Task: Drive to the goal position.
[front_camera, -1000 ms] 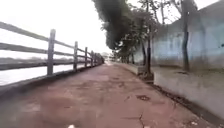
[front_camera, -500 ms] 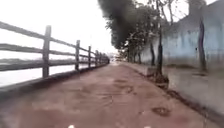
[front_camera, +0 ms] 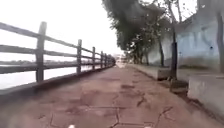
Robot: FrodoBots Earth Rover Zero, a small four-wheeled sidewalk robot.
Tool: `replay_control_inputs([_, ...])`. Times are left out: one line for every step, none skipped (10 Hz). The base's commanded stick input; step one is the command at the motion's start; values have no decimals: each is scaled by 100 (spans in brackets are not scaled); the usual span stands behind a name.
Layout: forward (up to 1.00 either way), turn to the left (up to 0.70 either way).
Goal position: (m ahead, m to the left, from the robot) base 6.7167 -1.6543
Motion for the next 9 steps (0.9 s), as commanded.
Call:
replay_control_inputs([100,10])
replay_control_inputs([100,10])
replay_control_inputs([100,10])
replay_control_inputs([100,10])
replay_control_inputs([100,-30])
replay_control_inputs([100,-30])
replay_control_inputs([100,-30])
replay_control_inputs([100,-30])
replay_control_inputs([100,-30])
